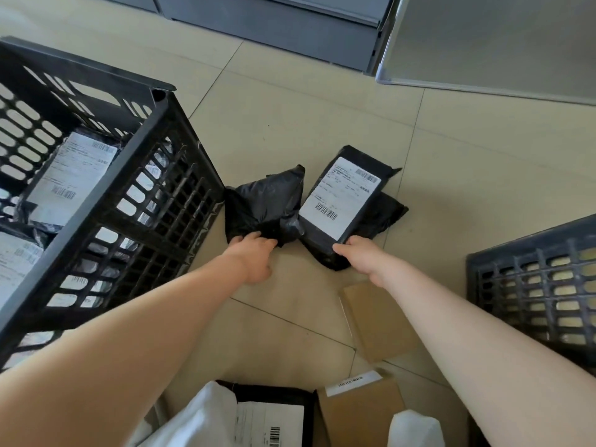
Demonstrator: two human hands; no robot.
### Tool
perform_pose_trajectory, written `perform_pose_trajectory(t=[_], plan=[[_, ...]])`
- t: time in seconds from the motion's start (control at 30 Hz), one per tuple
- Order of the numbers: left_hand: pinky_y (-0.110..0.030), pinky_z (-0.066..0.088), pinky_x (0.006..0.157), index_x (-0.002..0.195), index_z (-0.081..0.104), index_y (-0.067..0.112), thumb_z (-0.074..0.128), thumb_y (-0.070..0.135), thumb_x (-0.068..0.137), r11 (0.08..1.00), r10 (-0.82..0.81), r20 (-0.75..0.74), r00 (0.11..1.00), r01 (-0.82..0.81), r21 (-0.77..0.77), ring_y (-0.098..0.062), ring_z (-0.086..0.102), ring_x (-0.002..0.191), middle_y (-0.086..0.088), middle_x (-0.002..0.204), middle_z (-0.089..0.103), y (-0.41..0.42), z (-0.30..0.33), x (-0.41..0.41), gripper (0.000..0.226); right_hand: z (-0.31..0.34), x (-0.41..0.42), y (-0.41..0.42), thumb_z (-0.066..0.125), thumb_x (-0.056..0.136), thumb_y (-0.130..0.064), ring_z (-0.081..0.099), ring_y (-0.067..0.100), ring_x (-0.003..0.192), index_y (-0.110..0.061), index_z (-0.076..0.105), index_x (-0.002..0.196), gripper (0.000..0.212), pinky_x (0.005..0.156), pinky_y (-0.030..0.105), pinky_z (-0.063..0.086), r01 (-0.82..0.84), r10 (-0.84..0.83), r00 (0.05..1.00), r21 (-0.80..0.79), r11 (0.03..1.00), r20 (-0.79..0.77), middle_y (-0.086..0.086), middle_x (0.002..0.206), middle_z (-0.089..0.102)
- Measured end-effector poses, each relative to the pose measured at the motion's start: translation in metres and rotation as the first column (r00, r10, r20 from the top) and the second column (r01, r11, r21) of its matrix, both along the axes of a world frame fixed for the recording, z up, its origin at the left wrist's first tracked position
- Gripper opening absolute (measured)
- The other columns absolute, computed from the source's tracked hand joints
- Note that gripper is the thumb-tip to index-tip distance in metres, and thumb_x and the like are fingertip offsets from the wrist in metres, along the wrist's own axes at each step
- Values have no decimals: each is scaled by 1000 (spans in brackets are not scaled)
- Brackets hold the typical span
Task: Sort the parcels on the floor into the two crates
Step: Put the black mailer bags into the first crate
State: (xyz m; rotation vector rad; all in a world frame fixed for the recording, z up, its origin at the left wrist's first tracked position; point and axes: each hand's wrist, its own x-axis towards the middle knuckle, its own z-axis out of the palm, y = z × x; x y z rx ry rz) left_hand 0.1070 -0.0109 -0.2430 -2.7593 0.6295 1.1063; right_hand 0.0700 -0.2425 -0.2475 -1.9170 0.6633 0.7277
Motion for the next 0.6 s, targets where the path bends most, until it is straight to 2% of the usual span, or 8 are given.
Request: perform_pose_trajectory(t=[0.03,0.07,0.13,0.2,0.27,0.33,0.47,0.6], plan=[[-45,16,121,157,16,19,51,32,95,999,-26,-9,1000,26,24,-22,9,152,-3,161,24,3,0,-6,73,0,-4,-1,55,100,-27,52,20,102,-14,60,102,14,79,28,42,-4,5,1000,-13,1000,16,2,111,58],[-45,15,121,157,17,19,51,33,95,998,-45,-23,999,46,46,-22,9,152,-3,161,25,7,0,-12,72,2,-9,-2,55,100,-25,51,21,96,-15,55,89,15,70,29,39,-12,13,999,-29,1000,29,2,101,57],[-43,15,121,156,19,20,50,34,95,994,-73,-60,995,78,70,-21,11,151,-3,160,27,14,0,-28,70,6,-23,-3,56,99,-21,48,20,81,-17,45,76,26,60,30,31,-73,77,996,-92,993,37,1,85,53],[-41,14,121,156,22,22,50,34,95,993,-96,-95,991,103,65,-20,15,150,-2,159,30,23,-1,-45,68,14,-38,-2,57,96,-19,48,16,72,-17,47,74,24,57,29,31,-208,209,978,-155,966,-11,1,80,54],[-40,14,121,154,26,24,48,34,95,991,-119,-104,987,124,48,-20,22,148,-2,156,36,31,-4,-60,64,17,-54,-1,60,91,-17,54,17,76,-15,57,80,11,60,28,35,-324,314,946,-164,932,-84,3,86,62],[-39,18,120,150,33,27,46,34,94,986,-155,-111,982,160,38,-20,33,141,-2,148,44,39,-6,-77,59,17,-70,1,60,87,-14,59,19,80,-13,63,83,5,60,27,36,-357,338,931,-140,924,-138,3,87,66],[-36,26,110,138,47,29,46,34,93,968,-229,-175,958,242,58,-19,45,127,0,132,57,49,-7,-111,45,14,-102,3,57,86,-10,53,12,68,-20,57,69,19,55,24,35,-403,376,899,-92,910,-223,-4,73,59],[-30,35,95,115,59,25,44,38,97,984,-179,-34,983,178,-27,-19,54,108,2,109,65,47,2,-125,27,16,-119,5,55,84,-13,49,15,64,-19,52,68,18,55,27,31,-460,420,864,-96,883,-276,-3,69,54]])
